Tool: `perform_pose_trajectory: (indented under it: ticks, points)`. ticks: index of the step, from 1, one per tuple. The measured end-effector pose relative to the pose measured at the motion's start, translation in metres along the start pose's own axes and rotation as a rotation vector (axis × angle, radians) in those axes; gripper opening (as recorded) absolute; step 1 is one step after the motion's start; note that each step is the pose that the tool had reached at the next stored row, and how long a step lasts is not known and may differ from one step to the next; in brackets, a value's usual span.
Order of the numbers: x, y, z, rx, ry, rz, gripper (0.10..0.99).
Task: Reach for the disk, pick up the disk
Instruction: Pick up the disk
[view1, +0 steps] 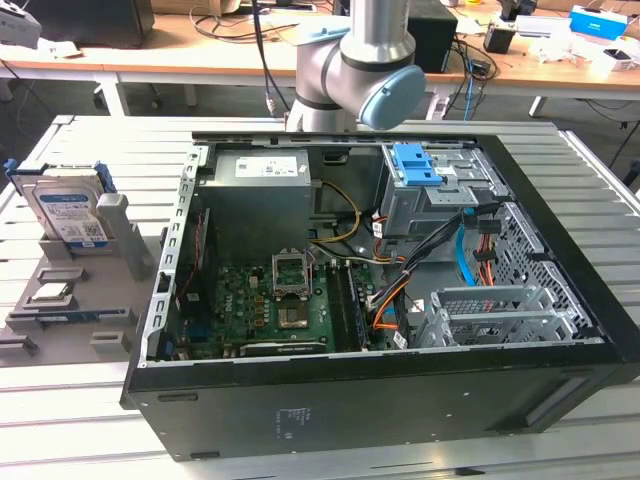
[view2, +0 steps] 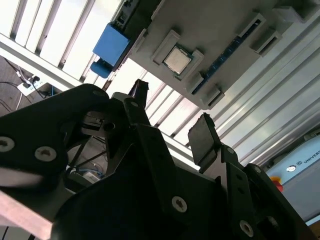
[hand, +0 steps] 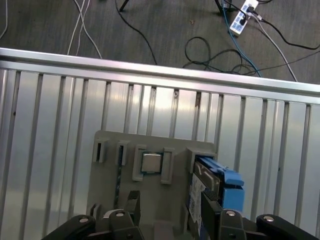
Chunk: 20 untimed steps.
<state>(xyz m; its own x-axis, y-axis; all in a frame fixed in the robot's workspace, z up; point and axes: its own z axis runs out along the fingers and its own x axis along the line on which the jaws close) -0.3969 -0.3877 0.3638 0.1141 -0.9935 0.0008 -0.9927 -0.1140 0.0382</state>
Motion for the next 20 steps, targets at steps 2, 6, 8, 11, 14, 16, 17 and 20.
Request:
perform_pose_trajectory:
  ticks: [2,6,8,11,14,16,17,20]
  points:
    - [-0.0035,-0.0005,-0.0001,0.000,0.0001,0.000,0.600]
    - [-0.0077,-0.0013,-0.0001,0.000,0.0001,0.000,0.600]
    - [-0.0150,-0.0026,-0.0001,0.000,0.0001,0.000,0.600]
    - [-0.0202,-0.0035,-0.0001,0.000,0.0001,0.000,0.600]
    - [-0.0236,-0.0042,-0.0002,0.000,0.0000,0.000,0.600]
    - [-0.0278,-0.0050,-0.0003,0.000,0.0001,0.000,0.600]
    - [-0.0288,-0.0052,-0.0003,0.000,0.0001,0.000,0.600]
    - [-0.0349,-0.0065,-0.0003,0.000,0.0001,0.000,0.600]
